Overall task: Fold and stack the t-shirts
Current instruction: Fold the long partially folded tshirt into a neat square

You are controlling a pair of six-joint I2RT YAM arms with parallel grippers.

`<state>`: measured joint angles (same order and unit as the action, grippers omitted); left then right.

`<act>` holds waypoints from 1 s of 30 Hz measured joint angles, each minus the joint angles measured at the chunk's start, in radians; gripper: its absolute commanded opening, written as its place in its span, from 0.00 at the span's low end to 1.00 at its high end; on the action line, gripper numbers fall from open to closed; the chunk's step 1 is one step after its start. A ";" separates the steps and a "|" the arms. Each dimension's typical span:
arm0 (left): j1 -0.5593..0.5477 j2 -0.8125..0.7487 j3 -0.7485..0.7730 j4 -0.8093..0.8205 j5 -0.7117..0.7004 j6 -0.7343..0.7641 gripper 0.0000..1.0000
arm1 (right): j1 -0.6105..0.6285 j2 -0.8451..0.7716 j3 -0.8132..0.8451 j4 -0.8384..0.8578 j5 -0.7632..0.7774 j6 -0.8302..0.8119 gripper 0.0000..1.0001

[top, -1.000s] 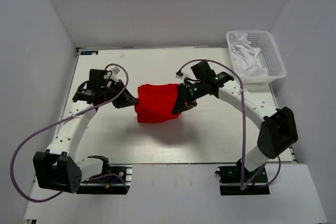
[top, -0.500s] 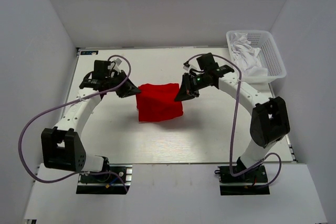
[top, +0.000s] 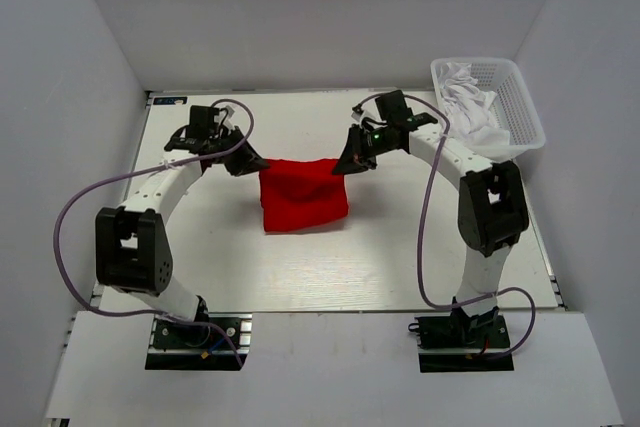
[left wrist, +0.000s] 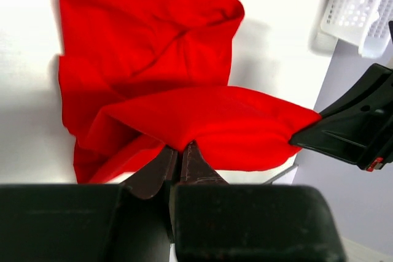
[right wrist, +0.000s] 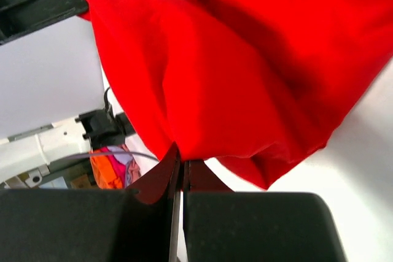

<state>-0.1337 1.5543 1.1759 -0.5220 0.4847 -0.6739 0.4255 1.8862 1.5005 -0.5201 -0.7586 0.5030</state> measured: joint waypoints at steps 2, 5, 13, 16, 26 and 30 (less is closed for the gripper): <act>0.000 0.032 0.019 0.010 -0.003 -0.004 0.00 | -0.007 0.036 0.026 0.011 0.000 0.003 0.00; 0.000 0.088 0.047 0.021 -0.012 -0.008 0.00 | -0.020 0.093 0.066 0.029 0.008 0.008 0.00; 0.003 0.191 0.157 -0.002 -0.114 -0.027 1.00 | -0.040 0.249 0.222 0.068 0.029 0.029 0.90; 0.008 0.225 0.233 -0.028 -0.153 -0.032 1.00 | -0.047 0.310 0.315 0.059 0.047 0.013 0.90; -0.002 0.177 0.220 0.021 -0.150 -0.010 1.00 | -0.054 0.144 0.176 0.069 0.101 -0.024 0.90; -0.017 0.142 0.130 0.060 -0.103 -0.015 1.00 | -0.035 0.017 0.053 0.094 0.077 -0.025 0.90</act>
<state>-0.1505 1.6958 1.3064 -0.4618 0.3813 -0.6888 0.3904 1.9034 1.5539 -0.4259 -0.6811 0.4782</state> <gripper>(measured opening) 0.994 0.904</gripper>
